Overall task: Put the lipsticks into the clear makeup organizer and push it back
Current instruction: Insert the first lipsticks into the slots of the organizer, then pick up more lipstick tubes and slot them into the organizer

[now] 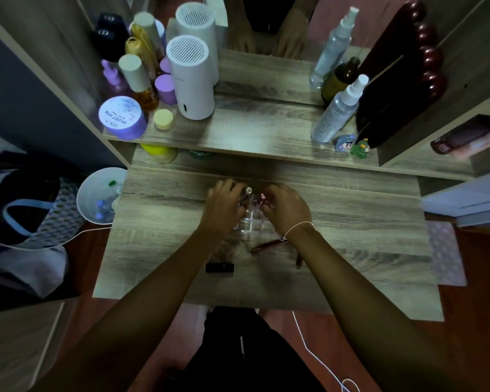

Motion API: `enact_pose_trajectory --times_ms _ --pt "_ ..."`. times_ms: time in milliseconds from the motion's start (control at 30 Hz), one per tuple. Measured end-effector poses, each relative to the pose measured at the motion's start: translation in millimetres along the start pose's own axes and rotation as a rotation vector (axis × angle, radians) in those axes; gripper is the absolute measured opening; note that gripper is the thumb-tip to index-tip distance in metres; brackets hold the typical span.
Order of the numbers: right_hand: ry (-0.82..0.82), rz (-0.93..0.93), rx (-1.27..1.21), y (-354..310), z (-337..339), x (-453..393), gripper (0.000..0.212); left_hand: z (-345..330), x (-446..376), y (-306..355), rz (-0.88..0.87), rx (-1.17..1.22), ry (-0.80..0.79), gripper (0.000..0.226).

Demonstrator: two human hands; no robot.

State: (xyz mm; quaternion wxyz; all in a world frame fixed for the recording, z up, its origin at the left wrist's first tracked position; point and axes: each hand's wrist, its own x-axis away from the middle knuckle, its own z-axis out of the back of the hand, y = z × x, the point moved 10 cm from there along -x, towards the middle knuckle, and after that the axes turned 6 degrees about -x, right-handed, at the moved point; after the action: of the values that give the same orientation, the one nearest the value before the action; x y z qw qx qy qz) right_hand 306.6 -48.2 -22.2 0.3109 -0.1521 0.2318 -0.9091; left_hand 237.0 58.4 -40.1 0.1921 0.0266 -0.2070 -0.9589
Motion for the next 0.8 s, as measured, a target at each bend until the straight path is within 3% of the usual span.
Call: enact_pose_trajectory --times_ms 233,367,467,633,800 --pt "0.140 0.003 -0.112 12.6 44.1 32.4 0.020 28.6 33.9 -19.8 0.105 0.162 0.144 0.062" --pt "0.369 -0.104 -0.201 50.2 75.3 67.6 0.016 30.7 62.9 -15.5 0.069 0.136 0.181 0.045" --pt "0.514 -0.248 -0.278 88.5 77.3 94.1 0.012 20.0 74.8 12.1 -0.093 0.116 0.115 0.030" --pt "0.456 -0.473 -0.342 138.4 37.8 119.0 0.014 -4.4 76.7 51.9 -0.218 0.124 0.003 0.018" --pt "0.395 -0.520 -0.368 144.3 11.3 125.7 0.019 -31.9 70.2 69.4 -0.266 0.077 -0.064 0.021"
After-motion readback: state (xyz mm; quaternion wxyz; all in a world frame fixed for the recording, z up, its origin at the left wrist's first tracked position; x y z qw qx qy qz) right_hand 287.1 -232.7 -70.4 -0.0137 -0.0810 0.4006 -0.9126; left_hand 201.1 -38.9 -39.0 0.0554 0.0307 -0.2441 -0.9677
